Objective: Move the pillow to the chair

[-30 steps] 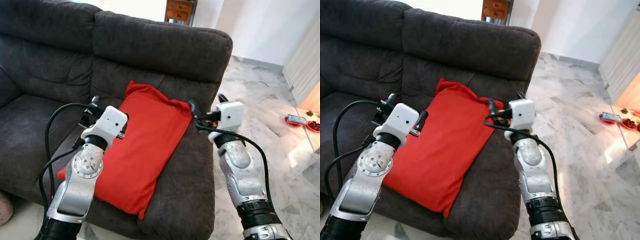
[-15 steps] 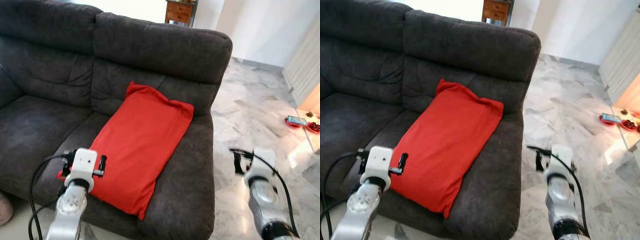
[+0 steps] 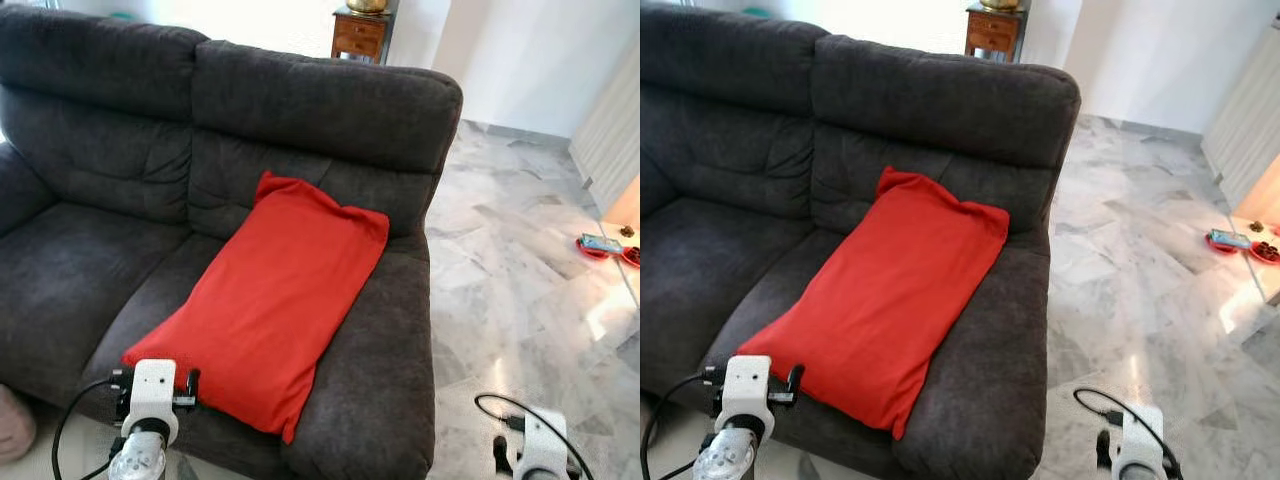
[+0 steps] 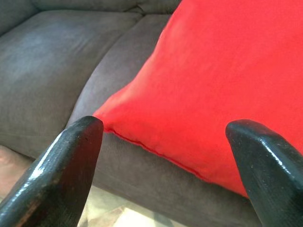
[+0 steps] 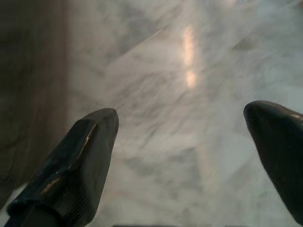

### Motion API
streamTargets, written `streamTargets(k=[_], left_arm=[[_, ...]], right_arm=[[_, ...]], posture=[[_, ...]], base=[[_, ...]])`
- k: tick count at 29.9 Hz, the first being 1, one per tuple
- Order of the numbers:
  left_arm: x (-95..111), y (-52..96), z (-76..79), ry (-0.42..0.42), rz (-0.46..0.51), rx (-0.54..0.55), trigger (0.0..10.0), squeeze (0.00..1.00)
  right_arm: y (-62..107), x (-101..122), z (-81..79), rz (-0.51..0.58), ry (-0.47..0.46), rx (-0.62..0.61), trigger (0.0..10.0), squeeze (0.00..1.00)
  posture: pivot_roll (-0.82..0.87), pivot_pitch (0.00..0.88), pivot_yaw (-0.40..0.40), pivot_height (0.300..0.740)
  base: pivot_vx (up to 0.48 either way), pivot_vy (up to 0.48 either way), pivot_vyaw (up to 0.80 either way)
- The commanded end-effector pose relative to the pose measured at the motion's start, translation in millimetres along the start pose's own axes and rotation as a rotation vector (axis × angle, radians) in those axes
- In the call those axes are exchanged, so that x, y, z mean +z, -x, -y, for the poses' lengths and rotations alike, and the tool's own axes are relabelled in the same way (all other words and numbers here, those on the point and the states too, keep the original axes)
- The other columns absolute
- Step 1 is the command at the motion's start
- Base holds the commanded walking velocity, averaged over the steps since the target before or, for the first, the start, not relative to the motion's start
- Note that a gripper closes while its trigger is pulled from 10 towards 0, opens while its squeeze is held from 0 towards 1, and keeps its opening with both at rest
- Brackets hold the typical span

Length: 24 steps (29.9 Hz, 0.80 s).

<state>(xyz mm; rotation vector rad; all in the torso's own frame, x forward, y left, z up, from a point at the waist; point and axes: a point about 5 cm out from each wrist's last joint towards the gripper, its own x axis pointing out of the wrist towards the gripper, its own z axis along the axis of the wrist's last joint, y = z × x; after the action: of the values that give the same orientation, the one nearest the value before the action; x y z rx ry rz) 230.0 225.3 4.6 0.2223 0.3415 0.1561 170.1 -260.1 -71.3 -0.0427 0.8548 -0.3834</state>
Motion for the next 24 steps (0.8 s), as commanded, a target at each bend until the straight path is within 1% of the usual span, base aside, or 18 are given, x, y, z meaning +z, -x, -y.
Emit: streamTargets(k=[1, 3, 4, 5, 7, 9, 13, 16, 18, 21, 24], left_arm=[[-0.5, -3.7, 3.6, -0.020, 0.000, -0.026, 10.0, 0.00], [-2.3, -5.7, 3.1, -0.029, -0.004, -0.030, 10.0, 0.00], [-4.6, -7.6, 4.9, -0.034, -0.014, -0.038, 10.0, 0.00], [-7.7, -10.4, 6.9, -0.038, -0.032, -0.051, 10.0, 0.00], [-10.0, -12.8, 9.2, -0.031, -0.045, -0.063, 10.0, 0.00], [-12.3, -15.0, 11.8, -0.023, -0.058, -0.076, 10.0, 0.00], [-18.4, -16.8, 13.2, 0.016, -0.101, -0.074, 10.0, 0.00], [-25.1, -15.8, 16.0, 0.064, -0.142, -0.074, 10.0, 0.00], [-29.9, -13.8, 19.8, 0.084, -0.165, -0.088, 10.0, 0.00], [-36.3, -10.5, 26.8, 0.090, -0.191, -0.122, 10.0, 0.00], [-43.7, -5.9, 30.2, 0.088, -0.219, -0.134, 10.0, 0.00]], right_arm=[[0.7, 0.5, -15.6, 0.009, 0.032, 0.066, 10.0, 0.00], [1.4, -1.0, -21.4, 0.004, 0.034, 0.083, 10.0, 0.00], [2.6, -4.0, -29.4, -0.009, 0.057, 0.115, 10.0, 0.00], [4.6, -7.8, -40.8, -0.026, 0.100, 0.160, 10.0, 0.00], [6.4, -11.3, -48.6, -0.038, 0.129, 0.191, 10.0, 0.00], [7.6, -14.2, -52.3, -0.050, 0.129, 0.196, 10.0, 0.00], [8.4, -16.8, -52.4, -0.053, 0.149, 0.183, 10.0, 0.00], [7.7, -14.6, -49.2, -0.032, 0.132, 0.151, 10.0, 0.00], [6.7, -9.2, -46.3, 0.007, 0.112, 0.137, 10.0, 0.00], [4.6, 3.3, -40.7, 0.079, 0.030, 0.112, 10.0, 0.00], [3.0, 12.2, -37.5, 0.119, -0.011, 0.103, 10.0, 0.00]], posture=[[0.12, 0.000, -0.040, 0.740], [0.11, 0.000, -0.029, 0.740], [0.10, 0.000, -0.019, 0.740], [0.10, 0.000, -0.013, 0.740], [0.10, 0.000, -0.009, 0.740], [0.10, 0.000, -0.003, 0.740], [0.10, 0.000, -0.001, 0.740], [0.10, 0.000, -0.007, 0.740], [0.10, 0.000, -0.013, 0.740], [0.11, 0.000, -0.022, 0.740], [0.11, 0.000, -0.032, 0.740]], base=[[0.000, 0.000, 0.00], [0.000, 0.000, 0.00], [0.000, 0.000, 0.00], [0.000, 0.000, 0.00], [0.000, 0.000, 0.00], [0.000, 0.000, 0.00], [0.000, 0.000, 0.00], [0.000, 0.000, 0.00], [0.000, 0.000, 0.00], [0.000, 0.000, 0.00], [0.000, 0.000, 0.00]])
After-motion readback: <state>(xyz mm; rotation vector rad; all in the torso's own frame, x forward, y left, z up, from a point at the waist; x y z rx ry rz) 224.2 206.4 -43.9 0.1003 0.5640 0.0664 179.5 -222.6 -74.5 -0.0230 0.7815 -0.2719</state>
